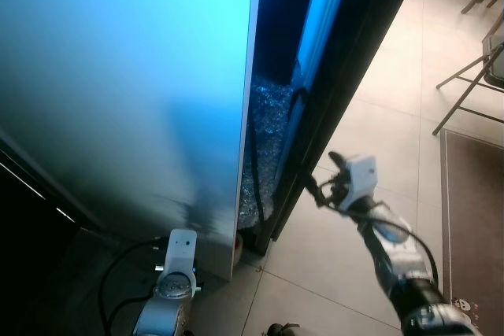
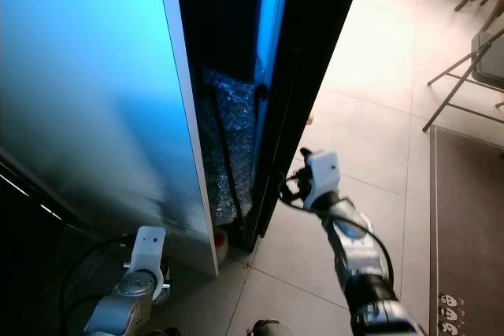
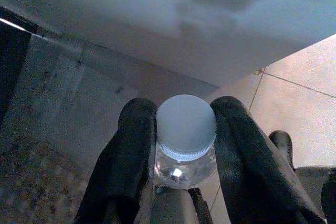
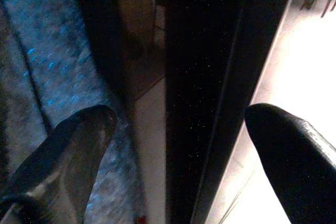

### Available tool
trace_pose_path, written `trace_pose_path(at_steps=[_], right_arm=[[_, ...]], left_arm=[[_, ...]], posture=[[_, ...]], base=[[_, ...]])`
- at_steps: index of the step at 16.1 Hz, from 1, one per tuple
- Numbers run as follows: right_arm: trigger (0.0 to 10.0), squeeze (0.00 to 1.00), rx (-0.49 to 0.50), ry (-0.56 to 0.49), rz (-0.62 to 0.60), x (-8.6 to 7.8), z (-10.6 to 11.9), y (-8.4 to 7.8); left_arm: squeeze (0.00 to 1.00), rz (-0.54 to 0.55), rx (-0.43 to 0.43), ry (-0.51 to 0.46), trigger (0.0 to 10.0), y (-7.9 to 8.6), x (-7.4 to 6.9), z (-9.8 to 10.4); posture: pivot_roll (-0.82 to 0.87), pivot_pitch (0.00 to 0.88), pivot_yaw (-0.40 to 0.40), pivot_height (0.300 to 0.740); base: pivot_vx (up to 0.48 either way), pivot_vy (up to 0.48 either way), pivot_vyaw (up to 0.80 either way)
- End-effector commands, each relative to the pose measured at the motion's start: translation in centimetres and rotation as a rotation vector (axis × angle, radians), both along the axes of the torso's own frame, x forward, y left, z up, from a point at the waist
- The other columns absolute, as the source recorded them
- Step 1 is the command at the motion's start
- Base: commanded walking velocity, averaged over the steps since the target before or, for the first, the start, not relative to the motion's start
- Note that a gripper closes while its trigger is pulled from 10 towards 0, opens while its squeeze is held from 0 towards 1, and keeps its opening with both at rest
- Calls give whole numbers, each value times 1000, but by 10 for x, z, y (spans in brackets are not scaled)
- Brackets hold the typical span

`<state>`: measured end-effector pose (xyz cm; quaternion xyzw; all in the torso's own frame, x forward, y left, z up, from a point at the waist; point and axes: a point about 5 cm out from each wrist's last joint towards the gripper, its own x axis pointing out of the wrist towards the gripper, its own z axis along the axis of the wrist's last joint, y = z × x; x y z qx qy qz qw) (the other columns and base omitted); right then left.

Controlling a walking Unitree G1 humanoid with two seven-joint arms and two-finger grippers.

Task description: Restocking fridge

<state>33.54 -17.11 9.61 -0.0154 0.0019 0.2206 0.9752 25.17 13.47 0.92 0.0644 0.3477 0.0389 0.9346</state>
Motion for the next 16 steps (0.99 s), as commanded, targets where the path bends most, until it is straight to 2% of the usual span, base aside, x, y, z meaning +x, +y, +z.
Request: trace_pose_path(at_steps=[1,8,11,13,14,16], right_arm=[[10000,0,-4,3,-15,1,0,-5],[10000,0,-25,-9,-11,12,5,-5],[10000,0,-76,-53,-170,20,16,-23],[10000,0,-87,-65,-218,20,17,-29],[10000,0,-108,-76,-314,19,16,-40],[10000,0,-107,-78,-388,15,13,-50]], left_arm=[[0,7,5,17,10000,-1,-3,-3],[0,15,8,18,10000,0,-4,-4],[0,16,10,15,10000,-1,-3,-3],[0,15,10,14,10000,-1,-3,-4],[0,14,11,15,10000,-1,-3,-4],[0,13,11,16,10000,0,-4,-4]], posture=[[-112,170,-70,740],[-102,167,-71,740],[-99,163,-70,740],[-99,163,-69,740],[-101,164,-68,740],[-101,165,-68,740]], base=[[0,0,0],[0,0,0],[0,0,0],[0,0,0],[0,0,0],[0,0,0]])
